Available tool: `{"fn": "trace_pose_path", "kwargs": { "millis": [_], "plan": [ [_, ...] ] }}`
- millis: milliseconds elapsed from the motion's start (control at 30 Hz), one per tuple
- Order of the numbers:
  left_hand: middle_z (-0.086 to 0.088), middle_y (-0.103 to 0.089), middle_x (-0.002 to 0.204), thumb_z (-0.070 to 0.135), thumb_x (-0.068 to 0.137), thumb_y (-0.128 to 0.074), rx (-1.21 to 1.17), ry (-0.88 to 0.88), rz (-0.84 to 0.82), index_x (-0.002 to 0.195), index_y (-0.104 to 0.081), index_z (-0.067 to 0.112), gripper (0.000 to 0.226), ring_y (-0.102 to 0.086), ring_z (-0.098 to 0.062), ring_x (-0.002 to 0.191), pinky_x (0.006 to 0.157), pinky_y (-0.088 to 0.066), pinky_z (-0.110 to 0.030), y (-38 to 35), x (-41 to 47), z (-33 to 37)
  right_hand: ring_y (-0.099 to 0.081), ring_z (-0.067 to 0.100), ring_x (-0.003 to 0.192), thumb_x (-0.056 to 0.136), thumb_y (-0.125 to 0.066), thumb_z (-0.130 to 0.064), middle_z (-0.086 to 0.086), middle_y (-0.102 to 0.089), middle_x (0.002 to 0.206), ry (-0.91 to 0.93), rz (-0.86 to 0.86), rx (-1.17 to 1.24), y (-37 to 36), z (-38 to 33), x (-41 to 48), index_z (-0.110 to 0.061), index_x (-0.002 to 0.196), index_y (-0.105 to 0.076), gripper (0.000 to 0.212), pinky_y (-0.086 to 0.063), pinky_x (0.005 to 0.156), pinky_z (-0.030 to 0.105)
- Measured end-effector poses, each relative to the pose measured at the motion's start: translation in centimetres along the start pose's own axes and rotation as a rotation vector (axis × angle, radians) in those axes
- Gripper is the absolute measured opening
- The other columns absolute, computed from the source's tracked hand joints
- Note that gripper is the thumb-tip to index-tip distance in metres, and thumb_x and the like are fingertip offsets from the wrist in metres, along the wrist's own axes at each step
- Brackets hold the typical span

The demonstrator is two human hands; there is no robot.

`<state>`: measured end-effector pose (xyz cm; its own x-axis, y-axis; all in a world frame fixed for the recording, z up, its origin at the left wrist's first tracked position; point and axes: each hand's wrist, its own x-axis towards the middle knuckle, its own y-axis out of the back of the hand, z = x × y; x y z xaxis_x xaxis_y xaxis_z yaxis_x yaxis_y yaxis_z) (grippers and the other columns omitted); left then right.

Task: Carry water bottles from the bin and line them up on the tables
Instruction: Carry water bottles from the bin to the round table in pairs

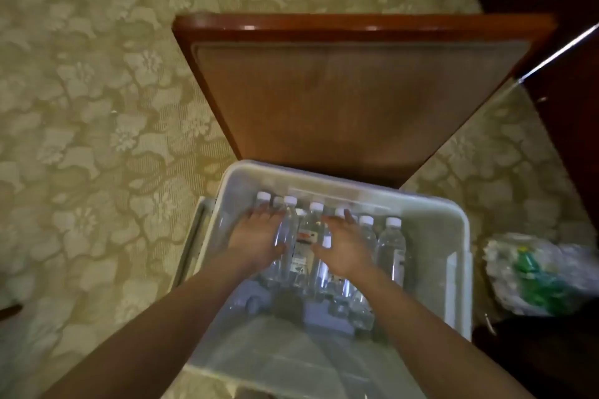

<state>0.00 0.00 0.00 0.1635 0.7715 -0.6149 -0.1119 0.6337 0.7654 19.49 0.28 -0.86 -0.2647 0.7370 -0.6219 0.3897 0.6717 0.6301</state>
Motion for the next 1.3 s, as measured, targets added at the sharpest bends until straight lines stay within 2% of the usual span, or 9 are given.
{"fn": "trace_pose_path", "kwargs": {
  "millis": [200, 367, 467, 600, 733, 833, 933, 1033, 1300],
  "plan": [
    [-0.006, -0.015, 0.163, 0.054, 0.099, -0.035, 0.191, -0.005, -0.008, 0.156, -0.008, 0.013, 0.075, 0.007, -0.023, 0.152, 0.123, 0.003, -0.043, -1.9, 2.6, -0.5, -0.029, 0.021, 0.148, 0.092, -0.052, -0.064, 0.004, -0.036, 0.159, -0.108, 0.068, -0.081, -2.4, 0.3, 3.4, -0.026, 0.148, -0.04, 0.068, -0.043, 0.107, 0.038],
    [-0.012, -0.009, 0.164, 0.057, 0.099, -0.03, 0.239, 0.03, -0.025, 0.156, -0.004, 0.008, 0.08, 0.014, -0.028, 0.151, 0.12, 0.012, -0.05, -2.3, 3.4, -0.3, -0.003, 0.017, 0.154, 0.096, -0.051, -0.055, 0.005, -0.017, 0.165, -0.125, 0.04, -0.086, -2.9, 0.2, 3.7, -0.013, 0.156, -0.019, 0.081, -0.031, 0.116, 0.036],
    [-0.011, -0.011, 0.164, 0.058, 0.099, -0.03, 0.267, 0.033, -0.034, 0.156, -0.003, 0.005, 0.082, 0.017, -0.028, 0.15, 0.115, 0.022, -0.054, -3.0, 3.8, 0.1, 0.008, 0.021, 0.154, 0.095, -0.051, -0.055, 0.011, -0.009, 0.166, -0.105, 0.009, -0.128, -3.4, 0.0, 3.9, -0.006, 0.156, -0.012, 0.088, -0.002, 0.125, 0.038],
    [-0.01, -0.017, 0.163, 0.059, 0.096, -0.04, 0.202, 0.067, 0.035, 0.156, -0.008, 0.007, 0.086, 0.012, -0.026, 0.151, 0.109, 0.028, -0.051, -3.5, 4.1, 0.3, 0.004, 0.027, 0.154, 0.092, -0.059, -0.052, 0.014, -0.019, 0.163, -0.088, 0.099, -0.036, -4.0, -0.1, 4.0, -0.005, 0.154, -0.019, 0.087, 0.012, 0.123, 0.038],
    [-0.013, -0.022, 0.161, 0.057, 0.09, -0.054, 0.031, 0.109, 0.136, 0.156, -0.008, 0.012, 0.092, -0.002, -0.026, 0.152, 0.119, 0.016, -0.046, -3.7, 3.4, 1.0, -0.005, 0.026, 0.153, 0.082, -0.076, -0.043, 0.013, -0.024, 0.16, -0.108, 0.252, 0.208, -4.8, -0.5, 2.6, -0.013, 0.146, -0.033, 0.083, -0.02, 0.123, 0.043],
    [-0.013, -0.042, 0.146, 0.052, 0.076, -0.075, -0.189, 0.122, 0.299, 0.154, -0.019, 0.014, 0.103, -0.027, -0.03, 0.142, 0.122, -0.012, -0.043, -4.5, 1.9, 1.0, -0.024, 0.023, 0.147, 0.078, -0.081, -0.04, 0.009, -0.036, 0.153, -0.038, 0.356, 0.364, -5.7, -0.6, 0.9, -0.014, 0.14, -0.038, 0.079, -0.04, 0.108, 0.037],
    [-0.011, -0.036, 0.142, 0.03, 0.076, -0.081, -0.478, 0.107, 0.353, 0.154, -0.02, 0.017, 0.1, -0.046, -0.029, 0.124, 0.096, -0.045, -0.038, -4.8, -0.3, 1.2, -0.05, 0.013, 0.124, 0.075, -0.085, -0.026, -0.003, -0.048, 0.142, -0.043, 0.395, 0.545, -6.3, -0.9, -0.7, -0.022, 0.139, -0.036, 0.081, -0.043, 0.091, 0.022],
    [-0.008, -0.033, 0.14, 0.02, 0.078, -0.08, -0.594, 0.099, 0.374, 0.153, -0.026, 0.019, 0.092, -0.058, -0.029, 0.104, 0.076, -0.049, -0.033, -4.2, -2.0, 1.2, -0.049, 0.006, 0.118, 0.073, -0.086, -0.015, -0.013, -0.048, 0.137, -0.059, 0.366, 0.65, -6.1, -1.4, -1.4, -0.027, 0.138, -0.034, 0.084, -0.041, 0.093, 0.021],
    [0.008, -0.035, 0.126, 0.005, 0.072, -0.083, -0.978, 0.115, 0.351, 0.135, -0.043, 0.036, 0.081, -0.051, -0.012, 0.11, 0.095, -0.049, -0.029, -3.4, -4.3, 0.7, -0.057, 0.014, 0.113, 0.063, -0.09, -0.001, -0.013, -0.054, 0.122, -0.061, 0.301, 0.887, -4.5, -1.1, -2.7, -0.028, 0.125, -0.046, 0.08, -0.049, 0.101, 0.035]
  ]
}}
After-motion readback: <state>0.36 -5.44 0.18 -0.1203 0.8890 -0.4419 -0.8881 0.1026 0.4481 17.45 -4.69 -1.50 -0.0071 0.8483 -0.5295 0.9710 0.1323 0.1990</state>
